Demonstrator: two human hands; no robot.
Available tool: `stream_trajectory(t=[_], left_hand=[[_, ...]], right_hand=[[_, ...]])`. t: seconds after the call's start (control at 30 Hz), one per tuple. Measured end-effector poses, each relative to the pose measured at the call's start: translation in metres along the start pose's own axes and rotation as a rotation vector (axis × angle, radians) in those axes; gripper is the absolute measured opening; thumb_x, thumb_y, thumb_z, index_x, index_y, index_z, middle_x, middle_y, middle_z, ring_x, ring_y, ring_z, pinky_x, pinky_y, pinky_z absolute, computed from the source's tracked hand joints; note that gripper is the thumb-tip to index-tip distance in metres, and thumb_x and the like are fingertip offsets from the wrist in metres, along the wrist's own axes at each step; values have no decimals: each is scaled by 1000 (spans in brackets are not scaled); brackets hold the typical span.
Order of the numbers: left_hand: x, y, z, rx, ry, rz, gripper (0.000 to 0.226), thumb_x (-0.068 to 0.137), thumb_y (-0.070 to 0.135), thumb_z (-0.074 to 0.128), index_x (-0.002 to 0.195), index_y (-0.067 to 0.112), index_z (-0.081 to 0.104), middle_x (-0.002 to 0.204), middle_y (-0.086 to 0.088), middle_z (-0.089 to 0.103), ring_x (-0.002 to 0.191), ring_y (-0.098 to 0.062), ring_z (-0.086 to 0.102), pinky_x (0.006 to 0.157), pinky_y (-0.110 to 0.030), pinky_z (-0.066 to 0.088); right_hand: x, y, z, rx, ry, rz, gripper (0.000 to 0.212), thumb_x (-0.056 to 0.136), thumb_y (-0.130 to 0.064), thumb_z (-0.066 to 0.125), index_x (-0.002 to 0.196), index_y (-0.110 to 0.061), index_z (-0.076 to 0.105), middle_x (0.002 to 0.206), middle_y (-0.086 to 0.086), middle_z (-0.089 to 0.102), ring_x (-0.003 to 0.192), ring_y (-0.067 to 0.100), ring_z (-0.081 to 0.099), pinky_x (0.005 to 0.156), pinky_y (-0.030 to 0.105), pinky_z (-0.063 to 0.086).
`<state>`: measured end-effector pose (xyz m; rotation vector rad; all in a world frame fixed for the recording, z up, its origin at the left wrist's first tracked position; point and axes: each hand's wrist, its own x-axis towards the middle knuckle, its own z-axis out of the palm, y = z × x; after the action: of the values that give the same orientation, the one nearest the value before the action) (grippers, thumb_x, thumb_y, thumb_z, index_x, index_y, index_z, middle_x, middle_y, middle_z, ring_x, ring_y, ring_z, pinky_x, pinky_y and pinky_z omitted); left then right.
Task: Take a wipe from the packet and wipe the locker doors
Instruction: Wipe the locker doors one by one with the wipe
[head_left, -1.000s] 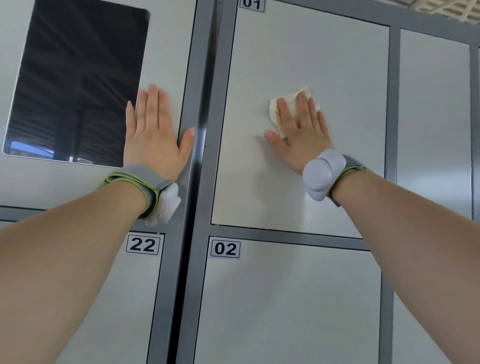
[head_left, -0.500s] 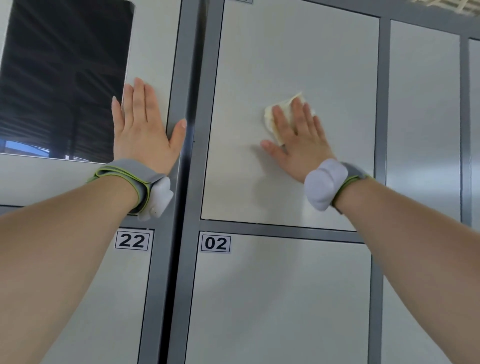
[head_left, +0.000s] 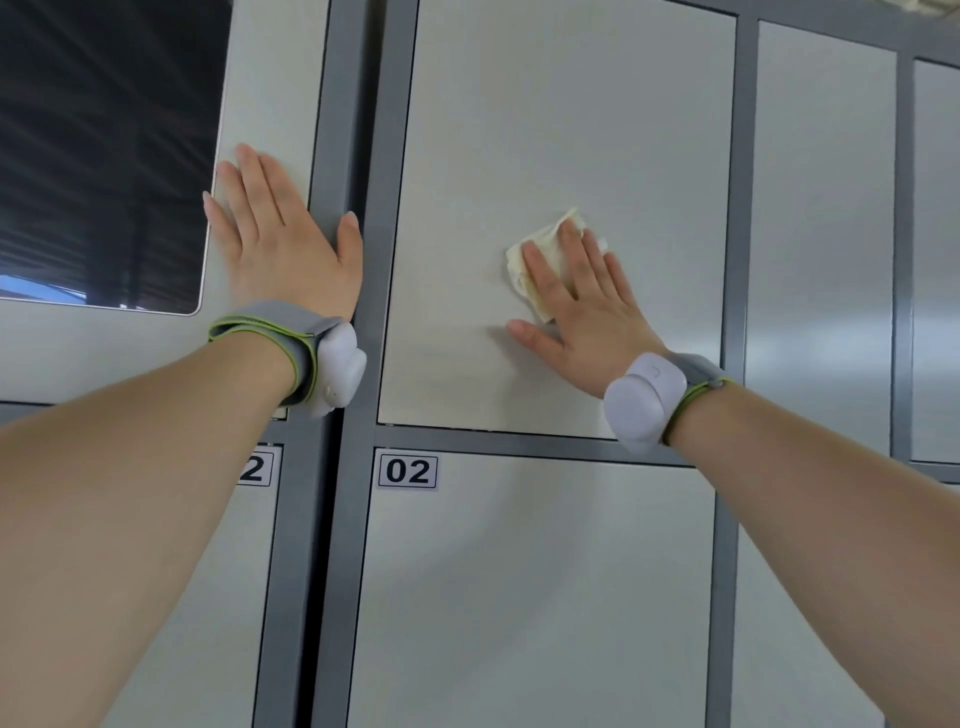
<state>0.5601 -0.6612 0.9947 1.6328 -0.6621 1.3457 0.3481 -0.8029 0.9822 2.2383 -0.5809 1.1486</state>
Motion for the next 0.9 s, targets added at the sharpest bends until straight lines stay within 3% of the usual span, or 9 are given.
stream_trajectory(t=[0.27, 0.37, 0.47, 0.57, 0.77, 0.9], left_hand=[[-21, 6, 4, -50, 2, 72, 75, 89, 40, 25, 147, -7, 12, 155, -23, 8, 144, -36, 4, 117, -45, -1], [-22, 6, 5, -34, 21, 76, 74, 89, 39, 26, 146, -7, 12, 155, -24, 9, 144, -38, 5, 117, -45, 0], [-22, 7, 6, -36, 16, 83, 75, 89, 38, 27, 146, -8, 12, 155, -24, 9, 144, -38, 5, 117, -45, 0], [-24, 7, 5, -34, 18, 91, 75, 89, 38, 26, 146, -8, 12, 155, -25, 9, 144, -38, 5, 118, -44, 1], [-28, 9, 2, -47, 11, 137, 74, 90, 37, 27, 145, -11, 11, 154, -27, 9, 144, -38, 5, 118, -42, 1], [-29, 10, 1, -40, 6, 146, 75, 90, 37, 27, 145, -11, 10, 154, -26, 8, 144, -37, 4, 118, -41, 0]], right_hand=[[36, 26, -12, 58, 63, 235, 75, 94, -59, 30, 151, -25, -5, 157, 14, -17, 144, 26, -17, 116, 36, -12], [24, 15, -2, 51, 79, 163, 81, 90, -66, 29, 151, -24, -4, 156, 15, -17, 144, 28, -18, 114, 36, -14], [3, 7, 4, 24, 26, 27, 88, 81, -75, 16, 150, -26, -6, 155, 13, -21, 143, 27, -20, 111, 34, -18], [-8, 12, 5, -34, 2, -22, 77, 91, -65, 25, 150, -27, -7, 156, 10, -20, 143, 23, -20, 112, 31, -18], [25, 49, -13, 56, 75, 294, 74, 94, -58, 27, 151, -22, -4, 157, 13, -15, 145, 26, -15, 115, 37, -10], [18, 37, -2, 70, 119, 272, 90, 80, -75, 14, 151, -22, -1, 157, 15, -12, 145, 28, -13, 115, 38, -10]])
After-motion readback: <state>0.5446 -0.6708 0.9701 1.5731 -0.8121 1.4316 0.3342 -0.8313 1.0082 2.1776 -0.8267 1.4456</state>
